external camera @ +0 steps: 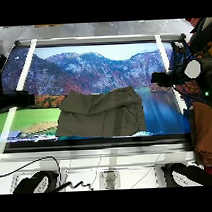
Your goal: Fold the clothes and pants, and hang the long-sleeved shirts on hangers.
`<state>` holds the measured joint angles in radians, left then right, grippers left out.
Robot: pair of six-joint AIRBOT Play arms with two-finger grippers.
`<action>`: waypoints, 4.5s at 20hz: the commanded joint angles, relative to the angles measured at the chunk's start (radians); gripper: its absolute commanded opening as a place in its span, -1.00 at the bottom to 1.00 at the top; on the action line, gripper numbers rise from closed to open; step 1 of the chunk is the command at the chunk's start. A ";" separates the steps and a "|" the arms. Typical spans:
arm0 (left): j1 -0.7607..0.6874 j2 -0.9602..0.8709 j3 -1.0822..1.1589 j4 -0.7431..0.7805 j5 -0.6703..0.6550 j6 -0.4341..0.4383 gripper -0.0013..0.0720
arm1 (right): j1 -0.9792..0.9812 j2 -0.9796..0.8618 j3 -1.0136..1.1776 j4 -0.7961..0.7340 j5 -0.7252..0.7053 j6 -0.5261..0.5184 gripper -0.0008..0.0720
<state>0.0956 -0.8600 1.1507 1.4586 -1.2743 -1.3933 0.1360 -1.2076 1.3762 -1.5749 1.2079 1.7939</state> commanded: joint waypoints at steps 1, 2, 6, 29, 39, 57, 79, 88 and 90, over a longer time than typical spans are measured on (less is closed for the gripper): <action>0.038 -0.005 -0.129 0.053 -0.015 -0.068 0.40 | -0.001 0.000 0.000 0.000 0.000 0.000 -0.93; 0.038 -0.013 -0.195 0.053 -0.018 -0.065 0.37 | -0.001 0.000 0.000 0.001 0.000 0.000 -0.93; 0.039 -0.058 -0.426 0.032 0.002 -0.013 0.16 | -0.001 0.000 0.000 0.001 0.000 0.000 -0.93; 0.365 -0.573 -0.473 -0.535 0.096 0.287 0.12 | -0.001 0.000 0.000 0.001 0.000 0.000 -0.93; 0.278 -0.645 -0.435 -0.548 0.124 0.370 -0.94 | 0.000 -0.001 0.000 -0.008 -0.011 -0.011 -0.93; 0.242 -0.528 -0.391 -0.552 0.103 0.369 -0.94 | -0.384 -0.045 -0.880 0.793 -0.184 -0.553 0.52; 0.173 -0.444 -0.121 -0.556 -0.005 0.366 -0.94 | -0.369 -0.073 -0.629 1.134 0.142 -0.966 -0.93; 0.177 -0.003 0.307 -0.554 0.238 0.354 -0.94 | -0.277 0.377 -0.107 1.131 -0.166 -0.885 -0.93; 0.177 0.117 0.307 -0.547 0.370 0.354 -0.94 | -0.277 0.446 -0.045 1.131 -0.160 -0.858 -0.93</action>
<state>0.2718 -0.8967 1.4174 0.9028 -1.0882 -1.0393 -0.1478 -0.8715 1.2198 -0.4431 1.1141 0.8917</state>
